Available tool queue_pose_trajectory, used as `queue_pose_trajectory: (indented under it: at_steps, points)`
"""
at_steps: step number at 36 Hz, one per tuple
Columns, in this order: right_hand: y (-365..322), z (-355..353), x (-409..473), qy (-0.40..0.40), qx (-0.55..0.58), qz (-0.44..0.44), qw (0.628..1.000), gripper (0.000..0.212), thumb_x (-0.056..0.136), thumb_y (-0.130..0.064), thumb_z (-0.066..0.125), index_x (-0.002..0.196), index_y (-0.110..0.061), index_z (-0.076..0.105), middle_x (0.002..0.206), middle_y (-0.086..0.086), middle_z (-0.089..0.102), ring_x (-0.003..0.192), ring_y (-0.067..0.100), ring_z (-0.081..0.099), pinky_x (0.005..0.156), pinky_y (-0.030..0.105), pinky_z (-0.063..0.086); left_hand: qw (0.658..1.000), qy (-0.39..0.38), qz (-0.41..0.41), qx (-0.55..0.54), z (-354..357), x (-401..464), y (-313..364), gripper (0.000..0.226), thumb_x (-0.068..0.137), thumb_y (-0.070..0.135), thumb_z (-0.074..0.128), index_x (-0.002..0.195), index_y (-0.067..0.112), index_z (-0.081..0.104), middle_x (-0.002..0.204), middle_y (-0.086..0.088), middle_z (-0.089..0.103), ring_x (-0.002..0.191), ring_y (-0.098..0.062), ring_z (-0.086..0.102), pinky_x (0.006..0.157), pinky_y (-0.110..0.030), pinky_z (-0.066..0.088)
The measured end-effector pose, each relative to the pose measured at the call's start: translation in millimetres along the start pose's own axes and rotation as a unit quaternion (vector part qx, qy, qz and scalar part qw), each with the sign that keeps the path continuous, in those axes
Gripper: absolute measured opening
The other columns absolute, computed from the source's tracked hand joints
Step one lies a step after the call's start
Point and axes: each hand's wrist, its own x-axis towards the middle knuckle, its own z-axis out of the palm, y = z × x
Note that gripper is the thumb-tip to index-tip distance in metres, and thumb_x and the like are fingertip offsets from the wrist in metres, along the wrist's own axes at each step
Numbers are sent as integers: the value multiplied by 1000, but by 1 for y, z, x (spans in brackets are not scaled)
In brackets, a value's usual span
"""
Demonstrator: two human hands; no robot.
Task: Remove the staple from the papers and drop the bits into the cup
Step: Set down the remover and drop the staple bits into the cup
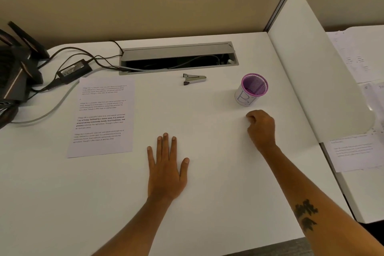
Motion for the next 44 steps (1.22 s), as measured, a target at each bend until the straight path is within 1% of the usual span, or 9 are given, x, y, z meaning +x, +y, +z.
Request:
queue_pose_trajectory:
  at_steps: [4,8,13,20,24,28,34,39,44]
  points:
    - [-1,-15,10,23,203,241,949,14,85,1,74,90,-11,81,86,5,78,78,19,73,84,32,61,1000,2,-1,1,0,0,0,77,109,58,24,172,17,7,181,-9,-4,168,-26,-6,133,-62,8]
    - [-1,-33,21,-20,436,402,805,12,90,11,70,92,0,74,96,12,71,81,20,69,67,19,62,1000,2,-1,1,-1,0,1,77,109,58,24,172,17,7,181,-9,-3,168,-27,-5,133,-62,8]
    - [-7,-57,24,-80,589,460,660,16,101,13,51,98,4,64,102,14,63,93,20,63,65,21,63,1000,9,1,-1,-2,-1,2,76,109,57,25,171,16,9,181,-10,0,168,-27,-3,133,-62,9]
    - [-28,-99,24,-92,655,470,584,17,104,8,47,108,5,64,104,13,65,93,21,64,77,22,62,1000,5,-1,4,-1,0,2,76,110,56,24,172,17,7,181,-11,-1,168,-27,-4,134,-62,8]
    - [-67,-134,24,-81,630,442,633,17,105,8,45,100,4,61,103,13,62,98,20,60,117,28,41,1000,3,-2,8,-1,0,2,75,109,55,24,172,16,7,181,-12,0,168,-27,-3,134,-62,8]
    - [-85,-146,41,-89,589,403,695,21,105,10,45,95,2,61,99,11,62,99,19,57,121,30,37,1000,5,-3,4,-1,0,2,75,109,55,24,171,16,9,181,-12,2,168,-28,-2,133,-62,9]
    - [-62,-118,94,-124,499,351,782,19,99,12,56,91,-1,67,85,8,71,90,18,64,72,19,62,1000,6,-5,9,0,1,1,75,109,55,22,171,16,10,181,-11,3,168,-28,0,134,-62,9]
    - [-64,-105,110,-97,254,260,927,14,85,7,78,82,-6,75,88,12,72,91,27,70,83,35,63,1000,9,-3,-3,0,1,1,75,109,56,24,172,17,9,181,-10,0,168,-27,-1,133,-62,9]
    - [-73,-99,111,-105,58,143,982,17,84,-6,83,101,-5,80,97,7,71,94,18,64,71,25,52,1000,7,-3,-5,0,1,1,75,109,56,24,172,17,10,181,-9,-1,168,-26,-2,134,-62,9]
